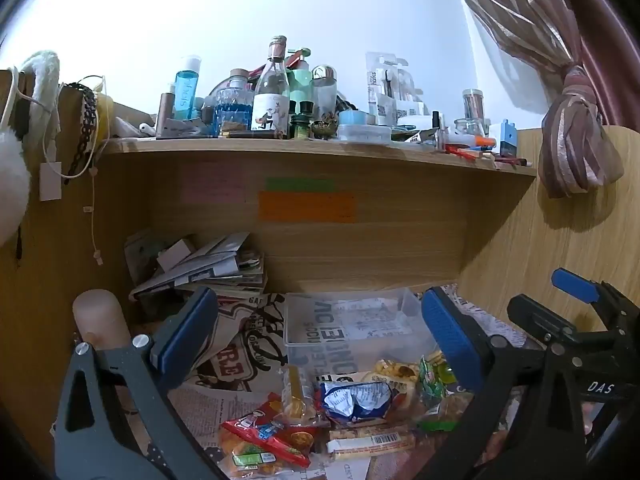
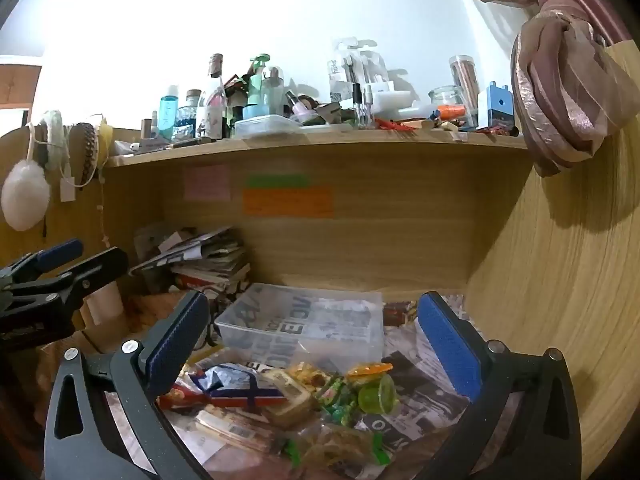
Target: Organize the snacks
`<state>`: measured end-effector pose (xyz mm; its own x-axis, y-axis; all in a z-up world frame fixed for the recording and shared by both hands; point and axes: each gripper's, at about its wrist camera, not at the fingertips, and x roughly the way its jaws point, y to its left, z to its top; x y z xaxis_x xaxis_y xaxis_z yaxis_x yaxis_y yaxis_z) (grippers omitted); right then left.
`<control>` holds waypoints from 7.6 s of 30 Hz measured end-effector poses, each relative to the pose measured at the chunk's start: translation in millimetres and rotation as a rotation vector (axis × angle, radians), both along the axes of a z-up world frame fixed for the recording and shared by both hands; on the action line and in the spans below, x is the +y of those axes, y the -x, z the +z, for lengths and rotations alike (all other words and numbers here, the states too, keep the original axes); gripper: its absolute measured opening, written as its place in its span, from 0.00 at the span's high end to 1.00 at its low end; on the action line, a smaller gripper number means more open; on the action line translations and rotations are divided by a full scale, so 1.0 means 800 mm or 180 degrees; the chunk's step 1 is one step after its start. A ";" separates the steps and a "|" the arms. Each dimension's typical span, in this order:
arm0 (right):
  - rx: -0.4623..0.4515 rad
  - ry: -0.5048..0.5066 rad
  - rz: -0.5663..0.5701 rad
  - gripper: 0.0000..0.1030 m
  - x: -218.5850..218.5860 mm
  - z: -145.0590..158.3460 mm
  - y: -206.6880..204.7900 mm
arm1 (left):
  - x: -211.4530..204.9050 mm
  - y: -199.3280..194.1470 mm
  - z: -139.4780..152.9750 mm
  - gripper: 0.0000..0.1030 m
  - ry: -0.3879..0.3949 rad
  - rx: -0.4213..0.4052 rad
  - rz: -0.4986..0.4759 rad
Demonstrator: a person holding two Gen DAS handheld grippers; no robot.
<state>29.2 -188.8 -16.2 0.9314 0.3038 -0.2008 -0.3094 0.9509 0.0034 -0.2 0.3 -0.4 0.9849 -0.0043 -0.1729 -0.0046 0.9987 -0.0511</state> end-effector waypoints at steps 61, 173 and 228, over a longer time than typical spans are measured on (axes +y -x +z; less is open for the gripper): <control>0.0033 -0.0129 0.0012 0.00 0.003 -0.002 0.004 | -0.007 -0.004 -0.010 0.00 -0.0091 0.0052 -0.0090; 0.1192 0.0071 -0.0071 0.28 -0.028 -0.122 -0.071 | 0.135 -0.050 -0.110 0.37 0.0095 0.1012 0.0477; 0.1775 0.0491 0.0564 0.15 0.034 -0.145 -0.206 | 0.050 -0.237 -0.104 0.37 0.0004 0.1253 -0.0428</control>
